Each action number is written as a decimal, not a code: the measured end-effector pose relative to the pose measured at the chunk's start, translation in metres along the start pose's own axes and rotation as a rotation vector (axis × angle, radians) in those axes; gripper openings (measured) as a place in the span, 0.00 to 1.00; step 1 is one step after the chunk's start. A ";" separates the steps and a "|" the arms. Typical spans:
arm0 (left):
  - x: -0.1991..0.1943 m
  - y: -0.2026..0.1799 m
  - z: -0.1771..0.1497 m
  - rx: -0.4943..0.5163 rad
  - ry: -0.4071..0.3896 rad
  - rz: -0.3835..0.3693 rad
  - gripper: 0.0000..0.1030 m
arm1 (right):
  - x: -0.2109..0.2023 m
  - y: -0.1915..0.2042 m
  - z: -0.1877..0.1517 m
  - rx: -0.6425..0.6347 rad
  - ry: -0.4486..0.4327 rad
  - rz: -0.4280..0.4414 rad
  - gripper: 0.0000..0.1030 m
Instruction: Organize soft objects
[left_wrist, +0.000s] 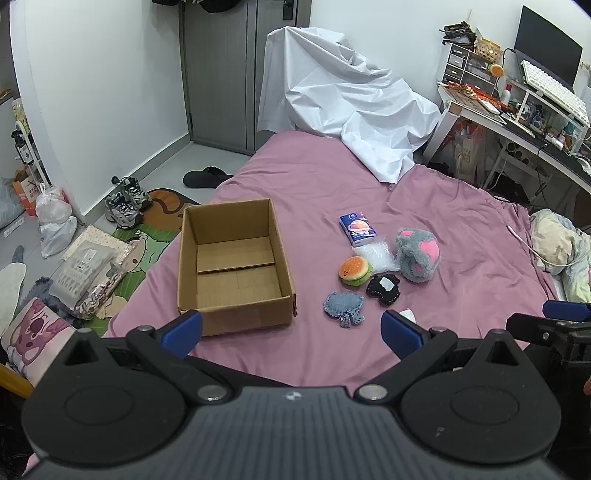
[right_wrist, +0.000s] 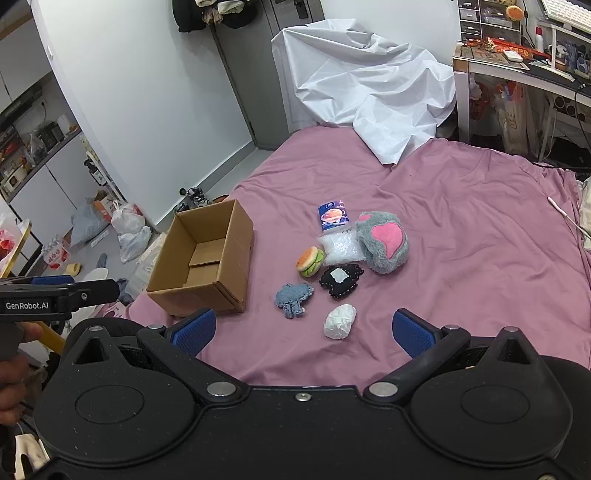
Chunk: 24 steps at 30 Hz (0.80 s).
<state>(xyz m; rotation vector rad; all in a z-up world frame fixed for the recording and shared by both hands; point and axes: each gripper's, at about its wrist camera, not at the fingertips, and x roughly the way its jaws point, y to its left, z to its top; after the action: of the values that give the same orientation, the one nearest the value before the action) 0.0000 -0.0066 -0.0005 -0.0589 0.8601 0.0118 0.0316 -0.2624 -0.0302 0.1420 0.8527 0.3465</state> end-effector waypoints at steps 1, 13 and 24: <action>0.000 0.000 0.000 0.000 0.001 0.001 0.99 | 0.001 0.001 0.000 0.000 0.000 -0.001 1.00; 0.000 0.004 0.003 0.004 -0.005 0.004 0.99 | 0.000 0.001 0.000 0.005 0.000 -0.005 1.00; 0.002 -0.004 0.005 0.023 -0.004 -0.012 0.99 | 0.000 -0.003 0.003 0.008 0.000 -0.014 1.00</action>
<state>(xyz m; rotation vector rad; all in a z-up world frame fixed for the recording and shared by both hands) 0.0053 -0.0104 0.0020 -0.0419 0.8559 -0.0090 0.0341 -0.2649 -0.0290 0.1434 0.8548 0.3303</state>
